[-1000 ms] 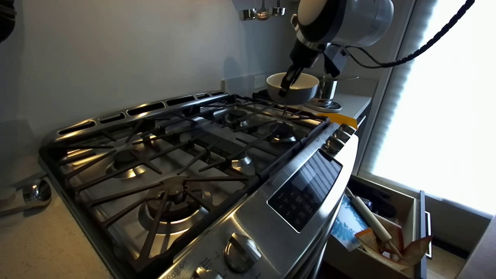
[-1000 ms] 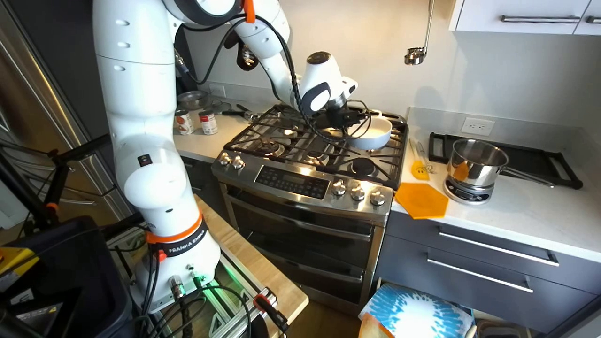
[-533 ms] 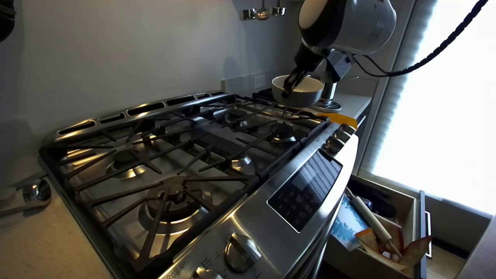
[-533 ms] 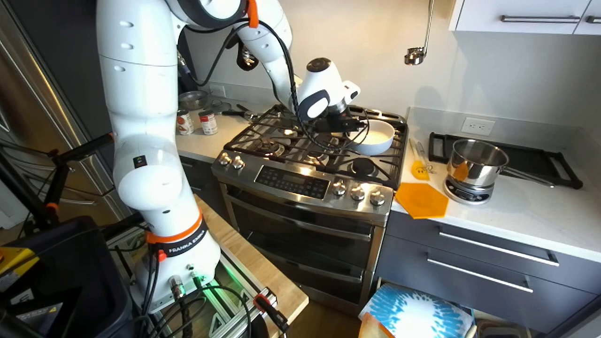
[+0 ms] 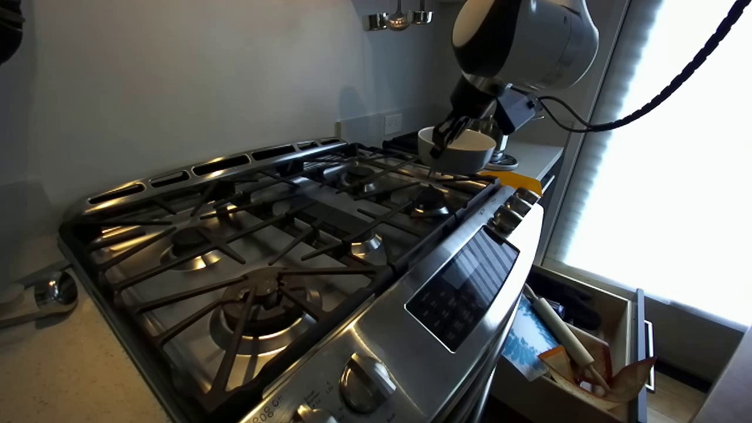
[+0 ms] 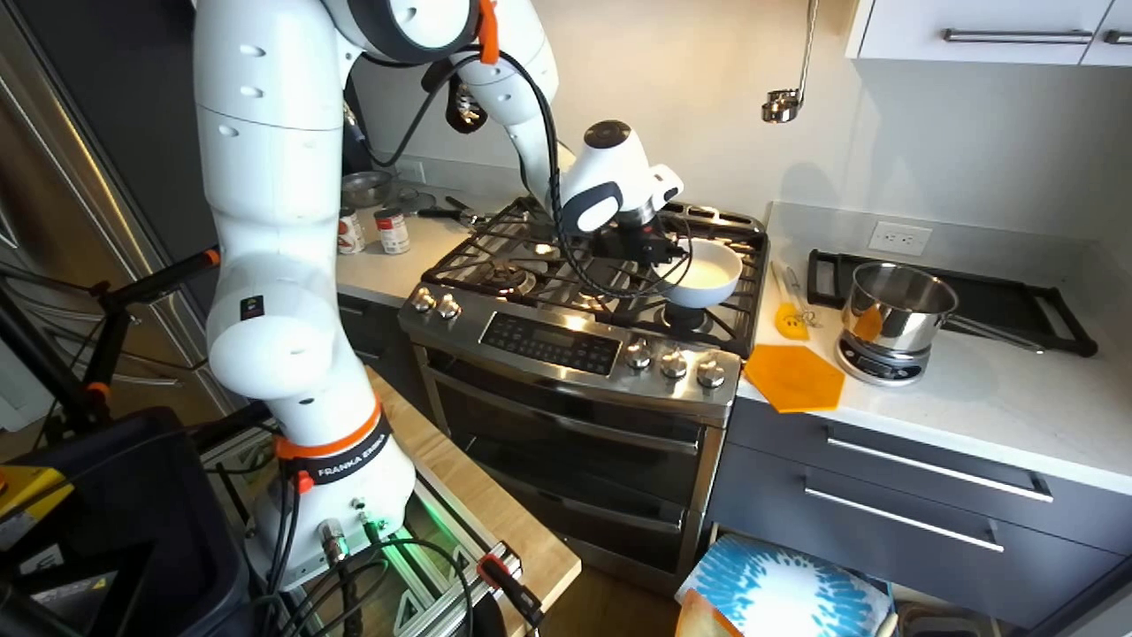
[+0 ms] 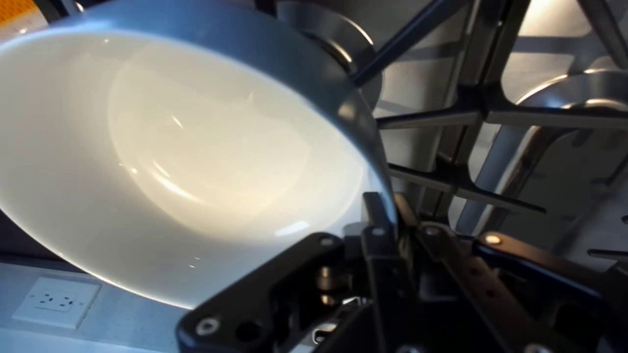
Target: Put the bowl on the back right plate of the stove
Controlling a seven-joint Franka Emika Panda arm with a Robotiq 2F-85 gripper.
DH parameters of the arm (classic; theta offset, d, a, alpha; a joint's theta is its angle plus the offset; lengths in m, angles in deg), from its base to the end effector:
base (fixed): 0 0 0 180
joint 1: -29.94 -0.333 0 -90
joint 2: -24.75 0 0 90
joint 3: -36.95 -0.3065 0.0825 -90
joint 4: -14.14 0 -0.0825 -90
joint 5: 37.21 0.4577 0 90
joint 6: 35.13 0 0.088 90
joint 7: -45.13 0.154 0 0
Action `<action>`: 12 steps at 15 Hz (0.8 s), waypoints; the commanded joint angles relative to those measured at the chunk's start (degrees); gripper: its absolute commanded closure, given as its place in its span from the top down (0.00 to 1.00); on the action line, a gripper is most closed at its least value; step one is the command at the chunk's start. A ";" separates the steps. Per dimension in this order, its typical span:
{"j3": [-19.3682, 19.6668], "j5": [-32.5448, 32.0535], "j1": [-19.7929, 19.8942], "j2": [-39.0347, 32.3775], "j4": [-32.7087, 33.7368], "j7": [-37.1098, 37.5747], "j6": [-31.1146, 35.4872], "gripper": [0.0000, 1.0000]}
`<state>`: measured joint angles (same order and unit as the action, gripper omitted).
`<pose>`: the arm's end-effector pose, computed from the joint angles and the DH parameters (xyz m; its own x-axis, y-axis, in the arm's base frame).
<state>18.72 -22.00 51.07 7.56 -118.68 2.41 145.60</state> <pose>0.6219 -0.0479 0.1646 0.7821 0.3680 0.5030 0.3336 -0.9289 0.1609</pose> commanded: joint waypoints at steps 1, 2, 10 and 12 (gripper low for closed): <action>5.57 -1.74 -3.39 -0.55 -0.19 1.01 2.38 0.02; 7.10 -2.09 -4.51 -0.90 -0.04 1.06 2.50 0.02; 16.14 -4.38 -15.25 -4.08 2.66 0.63 3.49 0.02; 17.41 -4.30 -17.18 -4.58 3.31 0.57 3.46 0.02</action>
<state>33.01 -25.05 37.34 4.19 -116.90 2.41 147.20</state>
